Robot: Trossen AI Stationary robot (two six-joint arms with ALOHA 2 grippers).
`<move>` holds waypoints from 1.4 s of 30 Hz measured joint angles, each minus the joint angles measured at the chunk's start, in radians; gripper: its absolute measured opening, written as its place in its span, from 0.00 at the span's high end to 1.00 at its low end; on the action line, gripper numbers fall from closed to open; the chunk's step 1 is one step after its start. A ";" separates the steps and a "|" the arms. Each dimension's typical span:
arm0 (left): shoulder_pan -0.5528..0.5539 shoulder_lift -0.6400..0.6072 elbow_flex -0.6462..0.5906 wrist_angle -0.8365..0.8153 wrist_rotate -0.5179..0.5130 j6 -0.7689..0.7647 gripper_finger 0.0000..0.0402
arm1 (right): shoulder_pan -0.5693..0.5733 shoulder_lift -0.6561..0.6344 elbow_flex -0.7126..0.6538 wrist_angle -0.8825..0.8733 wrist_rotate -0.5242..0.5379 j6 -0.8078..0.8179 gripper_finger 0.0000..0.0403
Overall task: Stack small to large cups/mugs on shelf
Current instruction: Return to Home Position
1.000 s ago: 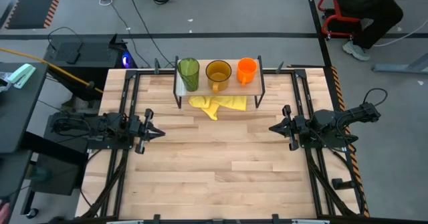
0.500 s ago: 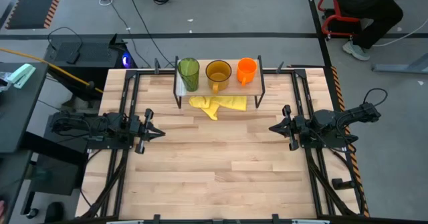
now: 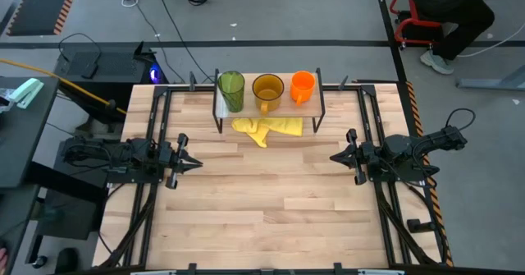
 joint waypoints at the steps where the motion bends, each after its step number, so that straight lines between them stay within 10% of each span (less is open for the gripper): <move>1: 0.000 0.000 0.000 0.000 0.000 0.000 0.92 | 0.000 0.000 0.000 0.000 0.000 0.000 0.96; 42: 0.000 0.000 0.000 0.000 0.000 0.000 0.93 | 0.000 0.000 0.000 0.000 0.000 0.000 0.96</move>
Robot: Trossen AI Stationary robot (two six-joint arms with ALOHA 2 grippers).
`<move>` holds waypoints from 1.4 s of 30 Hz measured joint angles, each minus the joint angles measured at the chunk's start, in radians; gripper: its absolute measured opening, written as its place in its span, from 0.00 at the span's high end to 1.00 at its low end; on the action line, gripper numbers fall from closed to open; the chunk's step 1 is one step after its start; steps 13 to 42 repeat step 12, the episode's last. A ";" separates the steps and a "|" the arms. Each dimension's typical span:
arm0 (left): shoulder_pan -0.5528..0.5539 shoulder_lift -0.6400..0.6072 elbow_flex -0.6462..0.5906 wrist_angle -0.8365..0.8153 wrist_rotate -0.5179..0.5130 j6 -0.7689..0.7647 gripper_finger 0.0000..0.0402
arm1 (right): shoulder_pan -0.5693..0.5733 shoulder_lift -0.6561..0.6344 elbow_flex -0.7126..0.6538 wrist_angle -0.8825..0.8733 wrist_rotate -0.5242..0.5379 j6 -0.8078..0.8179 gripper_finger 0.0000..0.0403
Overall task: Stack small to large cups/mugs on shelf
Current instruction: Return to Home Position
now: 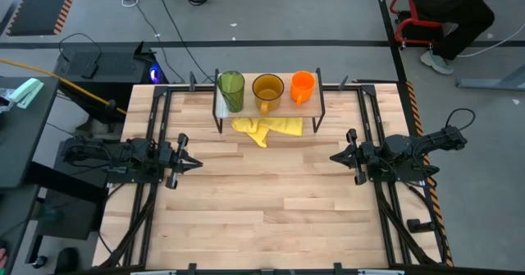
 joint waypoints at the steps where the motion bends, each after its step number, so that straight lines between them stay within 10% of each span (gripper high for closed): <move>1: 0.000 0.000 0.000 0.000 0.000 0.000 0.93 | 0.000 0.000 0.000 0.000 0.000 0.000 0.96; 42: 0.000 0.000 0.000 0.000 0.000 0.000 0.93 | 0.000 0.000 0.000 0.000 0.000 0.000 0.96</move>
